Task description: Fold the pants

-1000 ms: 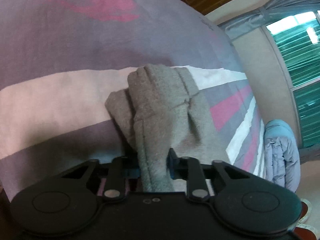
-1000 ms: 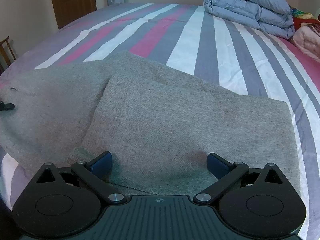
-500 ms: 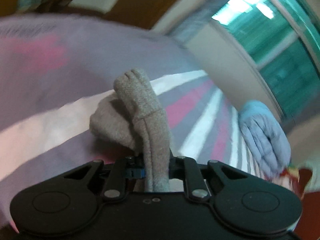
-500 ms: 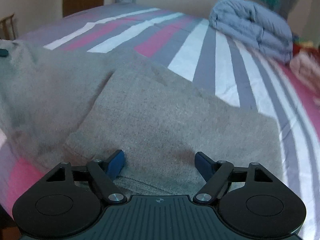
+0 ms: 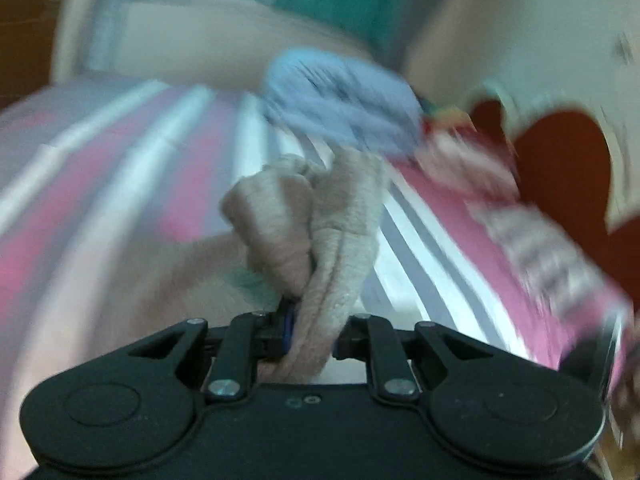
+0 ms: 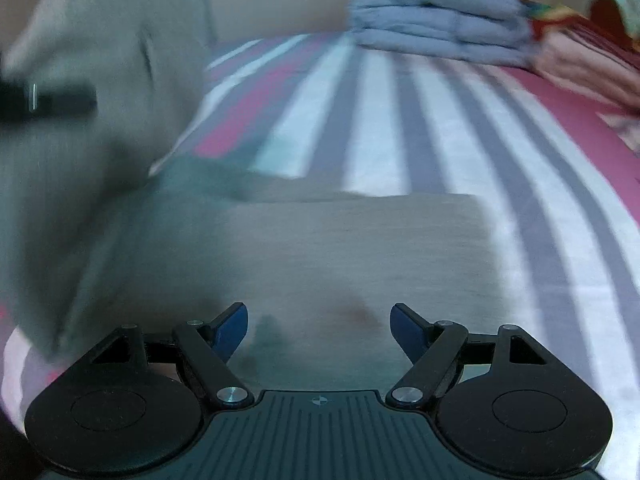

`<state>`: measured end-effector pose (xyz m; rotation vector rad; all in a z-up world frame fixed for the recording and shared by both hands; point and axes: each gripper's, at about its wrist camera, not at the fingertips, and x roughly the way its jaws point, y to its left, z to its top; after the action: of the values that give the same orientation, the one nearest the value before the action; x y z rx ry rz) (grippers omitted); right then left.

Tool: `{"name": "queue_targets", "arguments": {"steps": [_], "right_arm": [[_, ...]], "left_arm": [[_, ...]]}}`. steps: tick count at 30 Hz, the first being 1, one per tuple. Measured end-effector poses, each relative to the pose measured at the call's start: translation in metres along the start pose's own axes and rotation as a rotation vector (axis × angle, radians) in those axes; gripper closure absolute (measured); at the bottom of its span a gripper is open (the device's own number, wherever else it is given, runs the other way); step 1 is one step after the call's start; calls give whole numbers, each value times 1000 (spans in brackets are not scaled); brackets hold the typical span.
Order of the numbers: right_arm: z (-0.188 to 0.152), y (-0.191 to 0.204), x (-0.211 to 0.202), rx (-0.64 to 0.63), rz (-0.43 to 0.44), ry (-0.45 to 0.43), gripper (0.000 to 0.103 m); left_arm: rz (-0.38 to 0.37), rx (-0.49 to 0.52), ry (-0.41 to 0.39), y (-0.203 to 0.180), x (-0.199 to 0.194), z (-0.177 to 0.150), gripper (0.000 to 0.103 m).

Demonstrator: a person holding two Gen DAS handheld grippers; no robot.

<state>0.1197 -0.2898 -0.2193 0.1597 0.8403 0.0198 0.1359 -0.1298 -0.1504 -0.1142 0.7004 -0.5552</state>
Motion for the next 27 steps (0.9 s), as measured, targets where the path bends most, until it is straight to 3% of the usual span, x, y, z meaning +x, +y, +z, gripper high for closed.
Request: {"name": "queue_targets", "arguments": {"steps": [4,7,10,12,14,17,19,20,24,27], "right_arm": [[-1,-51,-17,78,-58,0,25],[-4,-74,-28,106,-69,7,25],[-6,-89,-38,121,-51,4,25],[-5,-98,-45,152,-23,-4,25],[0,-109,-50,207,9,-12,25],[11,-114,-60,270,68,-24,23],[18,-111,-64,280,97,-29,6],[21,-107,-64,280,117,-32,4],[28,-86,-49,264,171,32,3],[26,-80,-30,304,194,97,3]], "left_arm": [[37,115,161,-32,39,-39,95],[69,175,194,-40,39,-43,89],[40,151,206,-39,19,-34,67],[24,126,209,-38,7,-27,37],[26,107,167,-35,1,-27,24],[39,25,152,-19,-9,-18,24],[87,-24,145,-3,-6,-8,24],[113,-52,146,7,-7,-7,24],[201,-184,168,53,-4,-9,25],[219,-227,207,72,4,-14,28]]}}
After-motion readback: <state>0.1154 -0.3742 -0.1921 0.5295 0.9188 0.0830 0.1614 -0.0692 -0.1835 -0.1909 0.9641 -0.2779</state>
